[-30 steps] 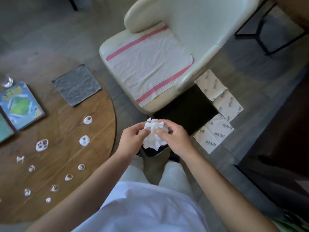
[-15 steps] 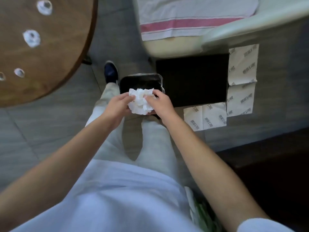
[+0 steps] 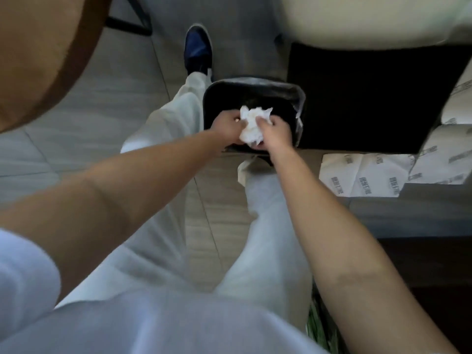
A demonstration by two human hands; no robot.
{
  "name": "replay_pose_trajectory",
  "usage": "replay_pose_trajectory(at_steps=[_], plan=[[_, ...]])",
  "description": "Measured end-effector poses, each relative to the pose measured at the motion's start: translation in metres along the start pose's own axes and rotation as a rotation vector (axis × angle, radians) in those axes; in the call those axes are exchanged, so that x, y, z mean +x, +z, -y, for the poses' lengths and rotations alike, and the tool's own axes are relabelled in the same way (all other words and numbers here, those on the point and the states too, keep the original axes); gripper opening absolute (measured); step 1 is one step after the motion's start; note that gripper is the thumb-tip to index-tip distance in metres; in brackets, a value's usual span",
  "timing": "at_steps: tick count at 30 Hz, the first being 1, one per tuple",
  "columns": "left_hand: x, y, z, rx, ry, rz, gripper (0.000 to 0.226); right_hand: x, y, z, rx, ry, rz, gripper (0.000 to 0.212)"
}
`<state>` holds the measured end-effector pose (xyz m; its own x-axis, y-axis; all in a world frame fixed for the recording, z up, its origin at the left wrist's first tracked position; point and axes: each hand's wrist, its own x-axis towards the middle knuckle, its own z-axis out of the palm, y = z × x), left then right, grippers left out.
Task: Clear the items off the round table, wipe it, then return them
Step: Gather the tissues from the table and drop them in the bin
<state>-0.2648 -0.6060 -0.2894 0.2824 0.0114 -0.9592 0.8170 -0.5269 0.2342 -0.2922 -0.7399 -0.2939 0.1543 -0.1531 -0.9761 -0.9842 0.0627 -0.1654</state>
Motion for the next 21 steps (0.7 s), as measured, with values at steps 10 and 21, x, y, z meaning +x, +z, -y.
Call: replay_pose_trajectory(at_steps=[10,21], plan=[[0.096,0.011,0.03,-0.04,-0.099,-0.026,0.038,0.104,0.034,-0.025,-0.013,0.039,-0.036,0.034],[0.132,0.005,0.02,0.049,-0.246,0.015,0.042,0.141,0.038,-0.028,-0.008,0.148,-0.063,0.036]])
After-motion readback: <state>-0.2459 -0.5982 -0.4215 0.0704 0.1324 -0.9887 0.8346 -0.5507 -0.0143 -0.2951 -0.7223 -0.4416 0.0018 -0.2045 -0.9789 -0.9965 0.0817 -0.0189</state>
